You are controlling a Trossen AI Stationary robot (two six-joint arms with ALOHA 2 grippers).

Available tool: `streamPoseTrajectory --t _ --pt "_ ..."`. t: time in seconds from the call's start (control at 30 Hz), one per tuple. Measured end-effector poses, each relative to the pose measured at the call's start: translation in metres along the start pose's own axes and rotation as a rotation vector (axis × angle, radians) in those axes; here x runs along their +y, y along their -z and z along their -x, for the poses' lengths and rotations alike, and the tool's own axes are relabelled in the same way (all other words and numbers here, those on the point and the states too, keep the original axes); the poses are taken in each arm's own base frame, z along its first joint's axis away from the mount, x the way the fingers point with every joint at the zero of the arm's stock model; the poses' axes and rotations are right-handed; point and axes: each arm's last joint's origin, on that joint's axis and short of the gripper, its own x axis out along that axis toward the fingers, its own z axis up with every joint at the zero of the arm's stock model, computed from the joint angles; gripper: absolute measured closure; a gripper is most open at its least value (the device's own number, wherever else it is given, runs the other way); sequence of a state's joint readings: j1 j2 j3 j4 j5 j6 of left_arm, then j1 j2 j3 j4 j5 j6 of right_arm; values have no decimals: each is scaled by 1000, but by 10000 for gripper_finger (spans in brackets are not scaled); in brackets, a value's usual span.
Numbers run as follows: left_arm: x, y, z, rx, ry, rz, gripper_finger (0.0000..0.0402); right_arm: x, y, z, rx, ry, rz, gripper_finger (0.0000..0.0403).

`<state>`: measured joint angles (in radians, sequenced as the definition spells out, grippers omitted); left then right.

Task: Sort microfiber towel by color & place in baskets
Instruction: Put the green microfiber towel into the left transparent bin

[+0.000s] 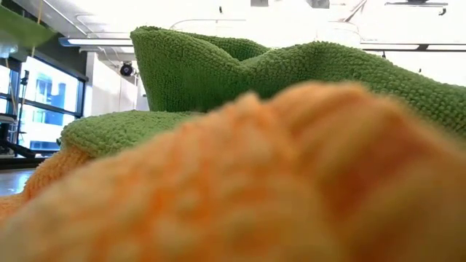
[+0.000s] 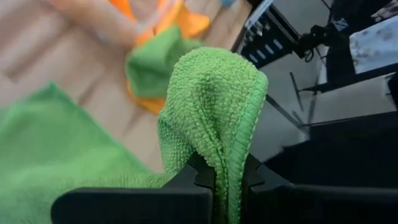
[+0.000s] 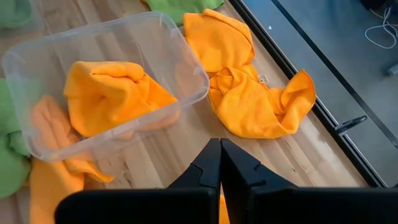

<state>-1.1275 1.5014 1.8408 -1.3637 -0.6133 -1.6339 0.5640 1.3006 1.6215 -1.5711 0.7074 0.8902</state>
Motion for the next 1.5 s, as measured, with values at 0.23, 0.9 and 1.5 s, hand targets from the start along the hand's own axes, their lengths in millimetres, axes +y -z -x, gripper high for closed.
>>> streamPoseTrajectory --t 0.23,0.9,1.5 --pt "-5 27 -1 64 -4 121 401 0 0 0 0 0 21 403" --pt "47 64 -59 43 -435 -329 401 0 -1 0 -20 18 35 403" --pt "94 113 -110 319 -516 -367 401 -1 -1 0 -37 28 -57 403"
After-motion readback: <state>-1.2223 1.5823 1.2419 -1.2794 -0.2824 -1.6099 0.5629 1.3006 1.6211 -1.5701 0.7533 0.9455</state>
